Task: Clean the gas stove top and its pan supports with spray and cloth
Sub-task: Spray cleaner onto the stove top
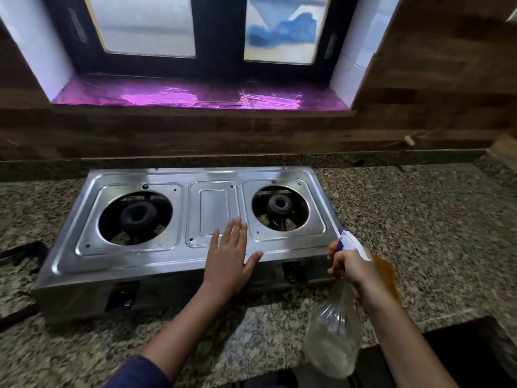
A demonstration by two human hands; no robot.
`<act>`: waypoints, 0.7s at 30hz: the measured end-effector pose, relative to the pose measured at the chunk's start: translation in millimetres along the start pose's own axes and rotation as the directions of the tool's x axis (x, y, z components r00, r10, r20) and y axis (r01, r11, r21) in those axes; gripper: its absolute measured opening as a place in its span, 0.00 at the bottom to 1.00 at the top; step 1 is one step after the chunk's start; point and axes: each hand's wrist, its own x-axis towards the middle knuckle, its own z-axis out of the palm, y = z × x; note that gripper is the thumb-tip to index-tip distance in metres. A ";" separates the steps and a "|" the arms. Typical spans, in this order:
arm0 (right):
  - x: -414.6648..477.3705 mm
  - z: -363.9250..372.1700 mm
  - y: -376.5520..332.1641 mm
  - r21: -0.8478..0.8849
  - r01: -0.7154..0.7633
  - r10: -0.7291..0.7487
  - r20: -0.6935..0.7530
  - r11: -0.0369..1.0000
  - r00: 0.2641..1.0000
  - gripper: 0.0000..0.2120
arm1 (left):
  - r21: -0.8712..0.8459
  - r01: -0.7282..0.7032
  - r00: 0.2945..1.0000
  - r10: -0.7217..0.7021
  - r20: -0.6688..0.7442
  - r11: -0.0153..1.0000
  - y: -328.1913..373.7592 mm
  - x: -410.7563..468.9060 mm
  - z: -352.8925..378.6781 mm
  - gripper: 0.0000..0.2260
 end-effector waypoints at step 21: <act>41.8 -31.7 -37.0 0.051 0.030 -0.038 0.151 0.998 0.988 0.13 | -0.047 0.039 0.998 -0.037 0.050 0.998 27.0 24.0 8.7 0.45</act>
